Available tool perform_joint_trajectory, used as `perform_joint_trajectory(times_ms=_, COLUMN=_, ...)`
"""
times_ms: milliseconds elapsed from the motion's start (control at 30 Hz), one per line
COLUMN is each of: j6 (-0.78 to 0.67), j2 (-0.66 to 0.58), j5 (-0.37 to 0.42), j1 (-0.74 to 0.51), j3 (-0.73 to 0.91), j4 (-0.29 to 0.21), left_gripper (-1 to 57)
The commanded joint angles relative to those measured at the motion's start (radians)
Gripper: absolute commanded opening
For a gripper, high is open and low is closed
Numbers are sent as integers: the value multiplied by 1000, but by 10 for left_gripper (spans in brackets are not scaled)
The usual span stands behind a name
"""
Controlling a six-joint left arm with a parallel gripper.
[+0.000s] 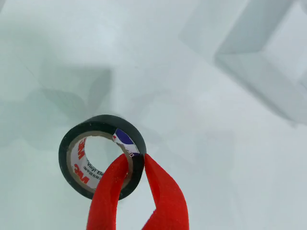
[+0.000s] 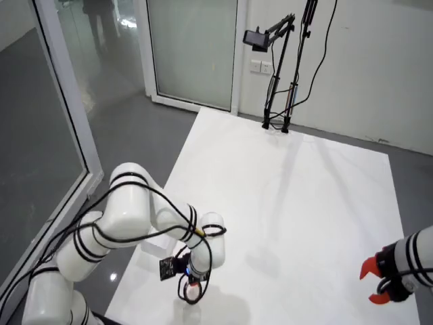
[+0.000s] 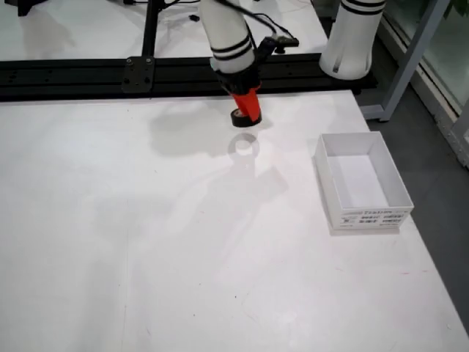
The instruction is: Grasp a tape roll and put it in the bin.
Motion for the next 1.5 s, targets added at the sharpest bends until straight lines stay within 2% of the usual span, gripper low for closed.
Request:
perform_joint_trajectory(times_ms=33, j6=10, j2=-197, j5=163, j1=127, j3=0, j4=59, left_gripper=-7)
perform_joint_trajectory(times_ms=433, j6=27, j2=-220, j5=180, j1=330, j3=2, j4=66, left_gripper=-7)
perform_joint_trajectory(times_ms=867, j6=30, j2=-229, j5=176, j1=546, j3=3, j4=137, left_gripper=-7)
perform_joint_trajectory(times_ms=1167, j6=40, j2=-154, j5=60, j1=643, j3=3, j4=142, left_gripper=-8)
perform_joint_trajectory(times_ms=1500, j6=40, j2=-25, j5=-82, j1=689, j3=2, j4=142, left_gripper=-8)
